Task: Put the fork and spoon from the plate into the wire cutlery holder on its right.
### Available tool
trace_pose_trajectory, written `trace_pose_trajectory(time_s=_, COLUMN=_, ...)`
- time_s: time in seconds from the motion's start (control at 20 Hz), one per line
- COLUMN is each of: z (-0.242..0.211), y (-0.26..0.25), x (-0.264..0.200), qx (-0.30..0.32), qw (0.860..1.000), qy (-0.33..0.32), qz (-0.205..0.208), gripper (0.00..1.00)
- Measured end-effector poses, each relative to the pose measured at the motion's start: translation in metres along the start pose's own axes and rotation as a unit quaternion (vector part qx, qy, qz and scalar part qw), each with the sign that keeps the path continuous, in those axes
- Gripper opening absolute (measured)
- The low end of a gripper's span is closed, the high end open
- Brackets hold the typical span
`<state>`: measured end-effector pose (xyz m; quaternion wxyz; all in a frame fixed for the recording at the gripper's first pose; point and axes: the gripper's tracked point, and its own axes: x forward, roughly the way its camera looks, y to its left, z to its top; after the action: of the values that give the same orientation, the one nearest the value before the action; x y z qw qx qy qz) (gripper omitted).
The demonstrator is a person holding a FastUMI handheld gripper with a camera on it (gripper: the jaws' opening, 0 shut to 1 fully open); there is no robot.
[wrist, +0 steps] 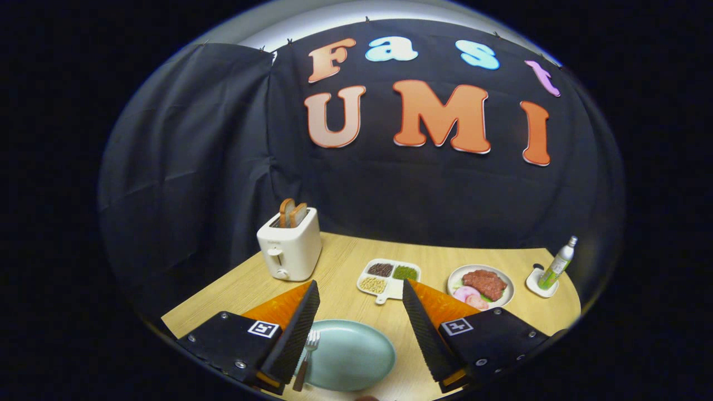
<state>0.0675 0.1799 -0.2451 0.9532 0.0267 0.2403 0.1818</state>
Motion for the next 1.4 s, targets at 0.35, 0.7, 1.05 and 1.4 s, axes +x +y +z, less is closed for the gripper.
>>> trace_pose_trajectory(time_s=0.35, z=-0.095, y=0.046, x=0.018, qx=0.018, qw=0.975, qy=0.216, qz=0.043, gripper=0.97)
trace_pose_trajectory(time_s=0.7, z=-0.154, y=0.060, x=0.020, qx=0.001, qw=0.936, qy=0.348, qz=0.046, gripper=0.91)
trace_pose_trajectory(time_s=1.05, z=-0.192, y=0.070, x=0.016, qx=-0.021, qw=0.890, qy=0.453, qz=0.054, gripper=0.64)
trace_pose_trajectory(time_s=1.4, z=-0.201, y=0.062, x=0.018, qx=-0.067, qw=0.868, qy=0.492, qz=0.026, gripper=0.20)
